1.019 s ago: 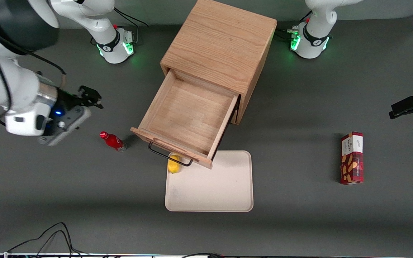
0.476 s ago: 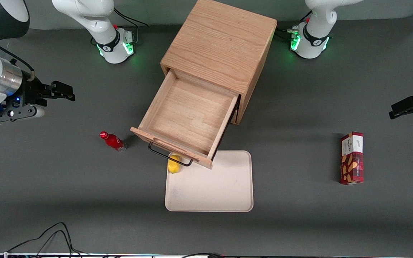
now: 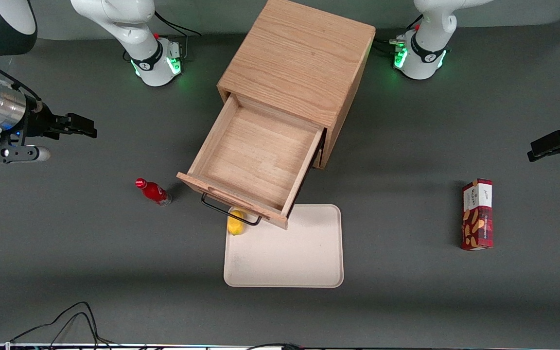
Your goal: Open upper drawer
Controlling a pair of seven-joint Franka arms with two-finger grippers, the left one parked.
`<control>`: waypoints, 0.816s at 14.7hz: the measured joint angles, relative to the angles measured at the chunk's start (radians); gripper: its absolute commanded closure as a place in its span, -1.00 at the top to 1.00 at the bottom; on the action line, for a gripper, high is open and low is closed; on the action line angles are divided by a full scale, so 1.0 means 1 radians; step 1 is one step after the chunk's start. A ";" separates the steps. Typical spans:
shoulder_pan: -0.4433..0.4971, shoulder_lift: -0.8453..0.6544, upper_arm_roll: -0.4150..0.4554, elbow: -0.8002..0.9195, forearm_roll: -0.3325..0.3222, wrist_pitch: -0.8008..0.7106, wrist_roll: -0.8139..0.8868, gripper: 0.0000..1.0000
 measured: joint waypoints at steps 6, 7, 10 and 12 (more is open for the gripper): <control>0.057 -0.068 -0.051 -0.164 -0.008 0.106 0.014 1.00; 0.139 -0.087 -0.130 -0.175 -0.008 0.110 0.024 1.00; 0.342 -0.153 -0.328 -0.178 -0.008 0.110 0.045 1.00; 0.359 -0.173 -0.340 -0.176 -0.008 0.112 0.064 1.00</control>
